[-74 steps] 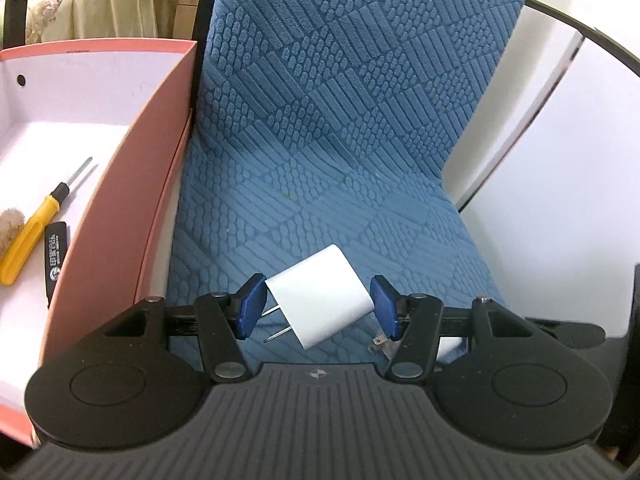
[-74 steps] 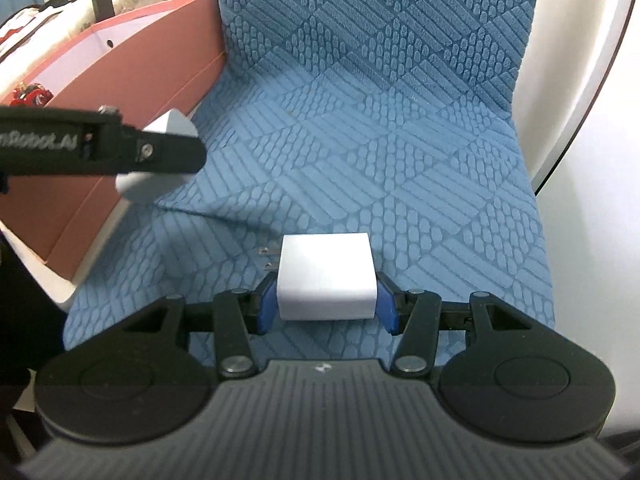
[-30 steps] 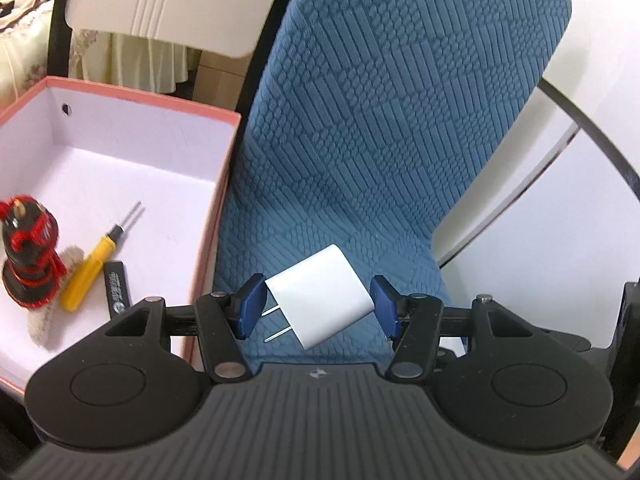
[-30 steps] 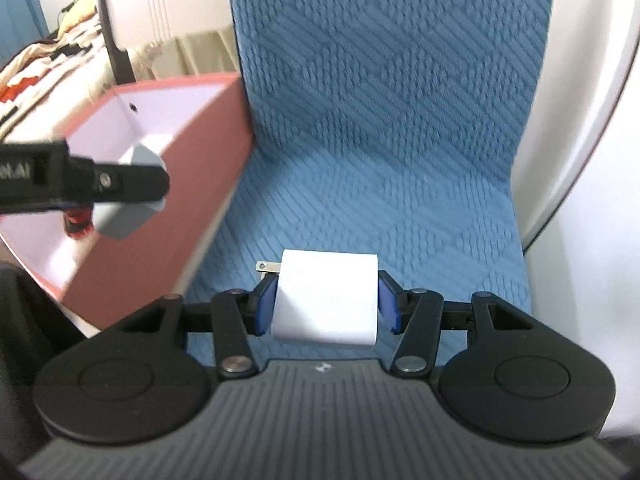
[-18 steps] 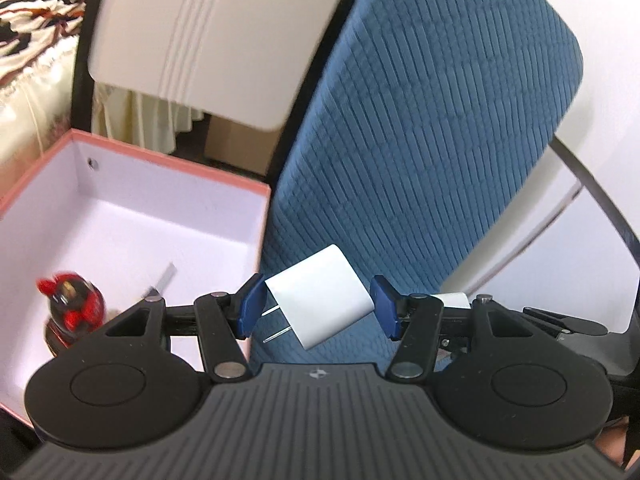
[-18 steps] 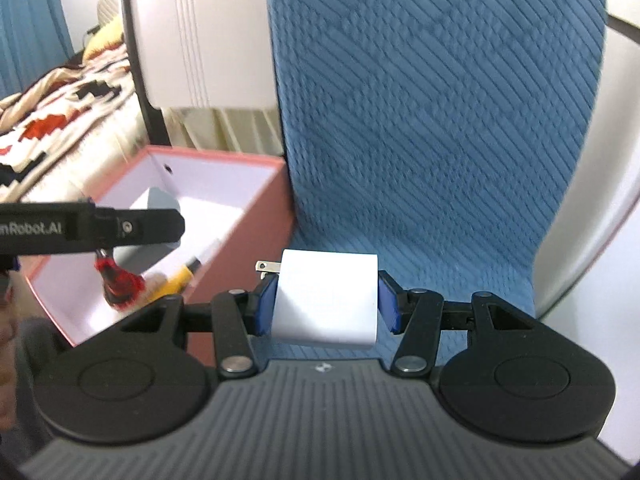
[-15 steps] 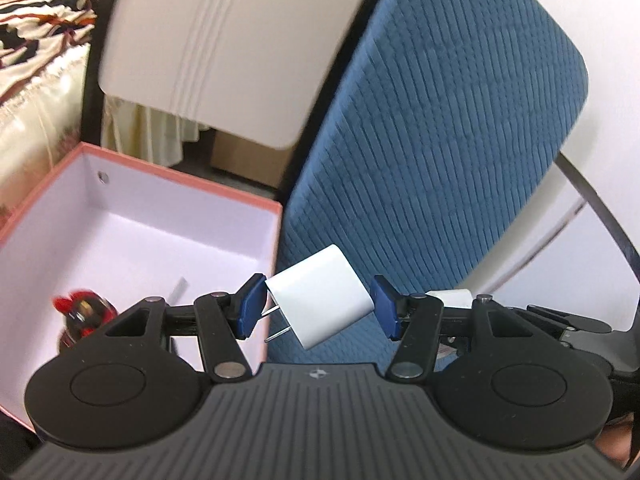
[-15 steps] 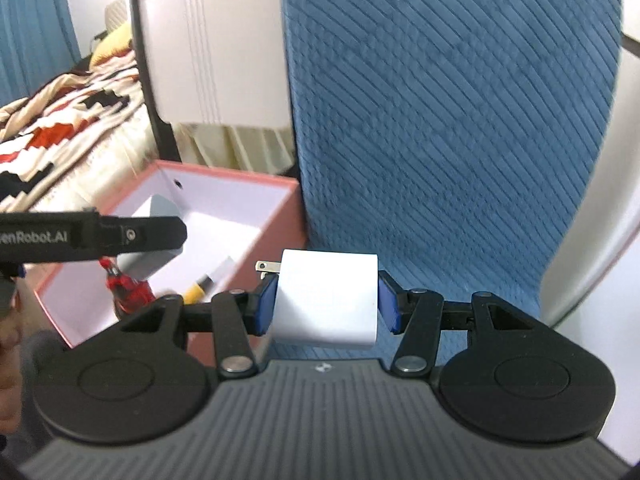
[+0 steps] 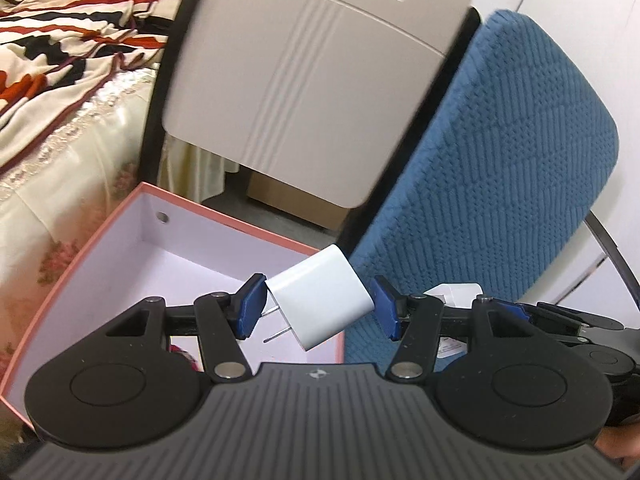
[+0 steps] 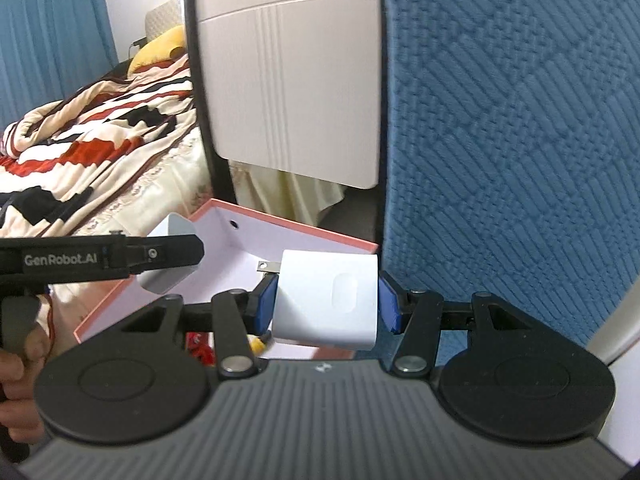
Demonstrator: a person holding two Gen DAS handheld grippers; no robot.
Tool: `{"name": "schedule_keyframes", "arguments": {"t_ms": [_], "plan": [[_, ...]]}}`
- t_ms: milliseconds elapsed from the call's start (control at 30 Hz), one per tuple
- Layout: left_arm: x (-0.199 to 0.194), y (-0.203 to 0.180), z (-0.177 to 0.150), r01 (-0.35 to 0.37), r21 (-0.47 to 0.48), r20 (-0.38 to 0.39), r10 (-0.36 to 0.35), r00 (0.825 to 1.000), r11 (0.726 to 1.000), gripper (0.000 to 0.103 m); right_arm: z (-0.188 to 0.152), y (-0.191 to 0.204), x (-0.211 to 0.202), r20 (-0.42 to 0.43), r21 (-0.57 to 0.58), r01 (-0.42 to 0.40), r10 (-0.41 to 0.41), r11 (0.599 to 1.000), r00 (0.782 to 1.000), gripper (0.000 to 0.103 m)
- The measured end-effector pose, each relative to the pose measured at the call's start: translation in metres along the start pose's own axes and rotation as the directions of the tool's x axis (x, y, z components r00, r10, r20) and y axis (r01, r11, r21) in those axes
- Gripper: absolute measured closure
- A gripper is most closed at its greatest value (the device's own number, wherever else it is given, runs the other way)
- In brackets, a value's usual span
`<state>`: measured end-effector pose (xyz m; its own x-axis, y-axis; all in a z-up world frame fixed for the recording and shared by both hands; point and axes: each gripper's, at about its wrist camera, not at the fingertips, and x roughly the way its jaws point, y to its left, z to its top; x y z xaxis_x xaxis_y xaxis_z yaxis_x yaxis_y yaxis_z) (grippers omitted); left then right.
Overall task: Organize rigid objects
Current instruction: 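Lift and carry the charger in the left tool while the right tool carries its charger to the box, then open the left tool dropping its charger while the right tool releases its charger into the box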
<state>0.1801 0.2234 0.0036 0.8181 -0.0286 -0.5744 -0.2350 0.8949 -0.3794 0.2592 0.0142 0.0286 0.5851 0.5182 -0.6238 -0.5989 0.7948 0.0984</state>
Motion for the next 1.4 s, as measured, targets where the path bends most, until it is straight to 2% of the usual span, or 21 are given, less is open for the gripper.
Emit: {"name": "schedule_keyframes", "arguments": {"t_ms": [333,633,967,1267,1400], "plan": [[-0.006,0.042,0.001,-0.047,-0.025,-0.018,0.046,0.999,0.999,0.04,0.001,0.034,0.024,-0.036,-0.01,-0.025,0.024,1.0,0.999,0.048],[0.012,0.078,-0.028,-0.086,-0.064,-0.113,0.079,0.991,0.994,0.04,-0.017,0.054,0.055,-0.126,-0.031,-0.031,0.026,0.999,0.992,0.048],[0.038,0.107,-0.065,-0.111,-0.078,-0.235,0.09,0.968,0.991,0.04,-0.054,0.072,0.085,-0.245,-0.086,-0.033,0.011,0.996,0.969,0.048],[0.04,0.12,-0.075,-0.121,-0.067,-0.273,0.099,0.957,0.99,0.04,-0.078,0.08,0.097,-0.313,-0.126,-0.043,0.001,0.991,0.95,0.048],[0.037,0.122,-0.075,-0.117,-0.072,-0.267,0.094,0.959,0.991,0.04,-0.079,0.08,0.1,-0.323,-0.126,-0.037,-0.006,0.991,0.946,0.048]]}}
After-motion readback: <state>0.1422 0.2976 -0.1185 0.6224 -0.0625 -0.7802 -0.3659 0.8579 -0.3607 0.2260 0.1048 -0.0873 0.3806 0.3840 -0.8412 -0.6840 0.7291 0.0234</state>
